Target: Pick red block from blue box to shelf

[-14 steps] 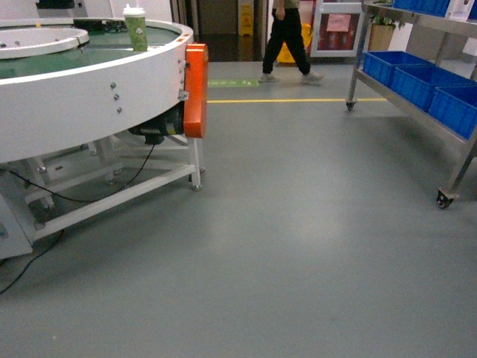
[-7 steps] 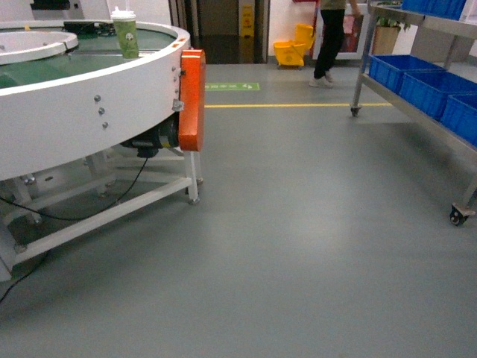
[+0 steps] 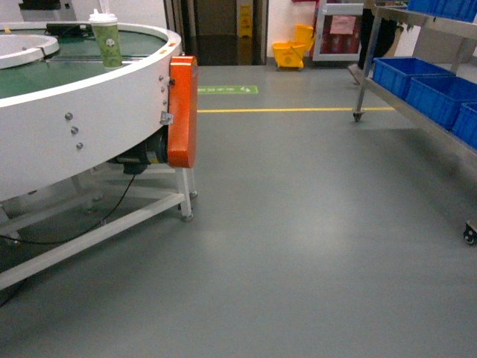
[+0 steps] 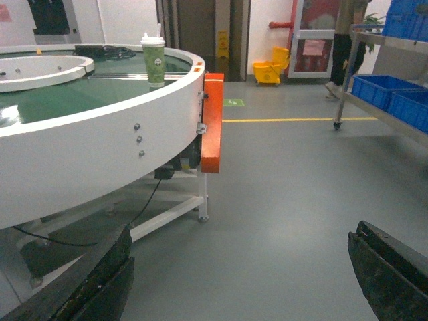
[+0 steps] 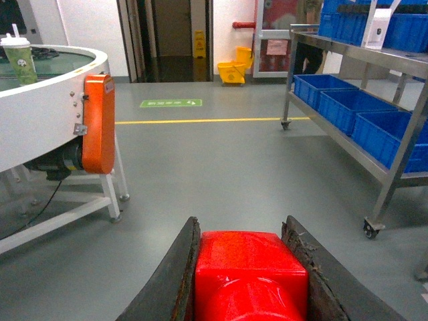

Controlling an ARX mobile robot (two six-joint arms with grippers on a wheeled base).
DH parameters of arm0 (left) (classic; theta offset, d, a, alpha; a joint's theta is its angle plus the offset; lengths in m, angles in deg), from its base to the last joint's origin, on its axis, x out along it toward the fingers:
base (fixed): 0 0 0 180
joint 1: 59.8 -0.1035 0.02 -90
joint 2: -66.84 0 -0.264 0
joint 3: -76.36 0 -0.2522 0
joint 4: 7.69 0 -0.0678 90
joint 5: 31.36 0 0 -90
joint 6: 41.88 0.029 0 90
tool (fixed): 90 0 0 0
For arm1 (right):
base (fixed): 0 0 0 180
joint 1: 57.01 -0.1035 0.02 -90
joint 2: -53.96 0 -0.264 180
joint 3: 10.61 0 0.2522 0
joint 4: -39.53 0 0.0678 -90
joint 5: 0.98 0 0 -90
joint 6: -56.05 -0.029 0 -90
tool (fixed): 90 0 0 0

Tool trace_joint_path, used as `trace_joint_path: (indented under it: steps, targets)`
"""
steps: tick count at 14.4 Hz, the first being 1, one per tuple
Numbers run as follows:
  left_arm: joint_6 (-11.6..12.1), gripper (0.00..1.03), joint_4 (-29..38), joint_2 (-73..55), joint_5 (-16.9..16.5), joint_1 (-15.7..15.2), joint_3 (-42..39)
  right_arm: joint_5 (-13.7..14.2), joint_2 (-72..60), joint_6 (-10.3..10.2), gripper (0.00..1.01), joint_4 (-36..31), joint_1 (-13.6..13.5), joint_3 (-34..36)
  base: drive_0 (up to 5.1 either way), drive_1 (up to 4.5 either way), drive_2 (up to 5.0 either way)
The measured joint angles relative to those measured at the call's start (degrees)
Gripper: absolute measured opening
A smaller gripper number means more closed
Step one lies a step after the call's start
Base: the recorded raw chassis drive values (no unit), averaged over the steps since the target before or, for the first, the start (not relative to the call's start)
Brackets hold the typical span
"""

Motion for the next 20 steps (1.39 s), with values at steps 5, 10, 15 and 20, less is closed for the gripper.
trace_joint_path:
  steps: [5, 10, 15, 20]
  targets:
    - [0.00, 0.98, 0.09, 0.00, 0.02, 0.00, 0.00, -0.02, 0.00, 0.00, 0.28, -0.17, 0.00, 0.00, -0.2, 3.18, -3.7]
    - [0.00, 0.98, -0.02, 0.00, -0.02, -0.13, 0.00, -0.02, 0.00, 0.00, 0.28, -0.02, 0.00, 0.00, -1.8, -1.77, -1.8]
    - [0.00, 0.98, -0.02, 0.00, -0.04, -0.13, 0.00, -0.02, 0.00, 0.00, 0.28, 0.02, 0.00, 0.00, -1.5, -1.55, -1.5]
    - [0.00, 0.98, -0.02, 0.00, -0.04, -0.13, 0.00, -0.02, 0.00, 0.00, 0.28, 0.00, 0.00, 0.00, -1.5, -1.53, -1.5]
